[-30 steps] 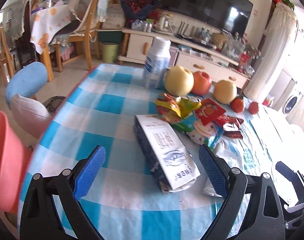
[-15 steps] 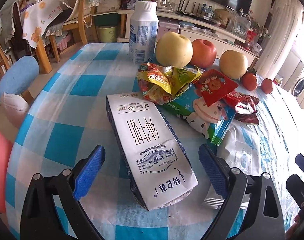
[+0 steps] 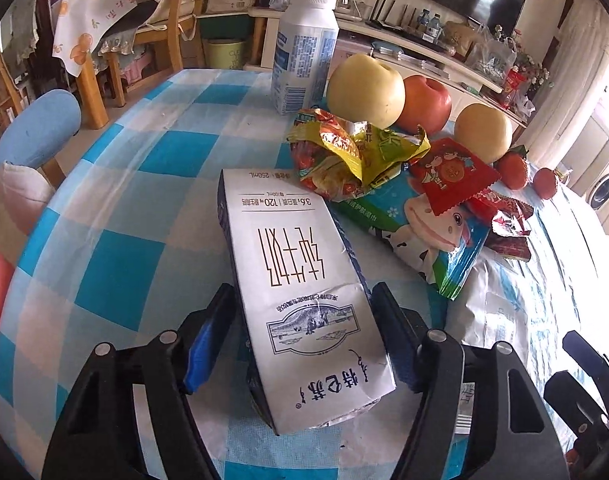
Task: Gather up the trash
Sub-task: 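Hold the carton with left tool while right tool grasps the white wipes package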
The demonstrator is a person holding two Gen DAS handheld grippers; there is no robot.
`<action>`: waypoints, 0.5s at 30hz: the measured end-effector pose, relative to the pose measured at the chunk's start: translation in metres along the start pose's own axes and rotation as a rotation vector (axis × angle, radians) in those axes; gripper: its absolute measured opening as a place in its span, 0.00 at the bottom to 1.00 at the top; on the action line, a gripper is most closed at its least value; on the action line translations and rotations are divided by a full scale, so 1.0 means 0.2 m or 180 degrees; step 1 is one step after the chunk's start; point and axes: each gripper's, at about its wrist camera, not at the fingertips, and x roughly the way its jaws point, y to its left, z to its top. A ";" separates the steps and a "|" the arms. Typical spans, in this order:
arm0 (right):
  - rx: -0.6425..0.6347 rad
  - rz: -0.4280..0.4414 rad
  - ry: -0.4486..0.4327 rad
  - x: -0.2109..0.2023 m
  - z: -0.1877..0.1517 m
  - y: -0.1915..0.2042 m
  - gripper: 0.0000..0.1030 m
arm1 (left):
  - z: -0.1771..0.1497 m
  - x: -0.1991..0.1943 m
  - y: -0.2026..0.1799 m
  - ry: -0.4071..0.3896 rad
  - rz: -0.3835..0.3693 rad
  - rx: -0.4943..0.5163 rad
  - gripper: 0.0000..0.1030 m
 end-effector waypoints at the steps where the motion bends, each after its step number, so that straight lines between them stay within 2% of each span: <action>1: -0.0001 0.0002 0.0018 0.01 0.00 0.00 0.96 | -0.01 0.00 0.00 -0.0009 0.0006 0.0019 0.67; 7: -0.0008 0.0028 0.0136 0.08 -0.01 0.03 0.96 | -0.04 -0.03 -0.02 -0.0013 -0.0051 0.0115 0.66; 15: 0.0096 -0.0246 0.0004 0.02 0.04 -0.09 0.96 | -0.10 -0.05 -0.16 0.0029 -0.0290 0.0338 0.66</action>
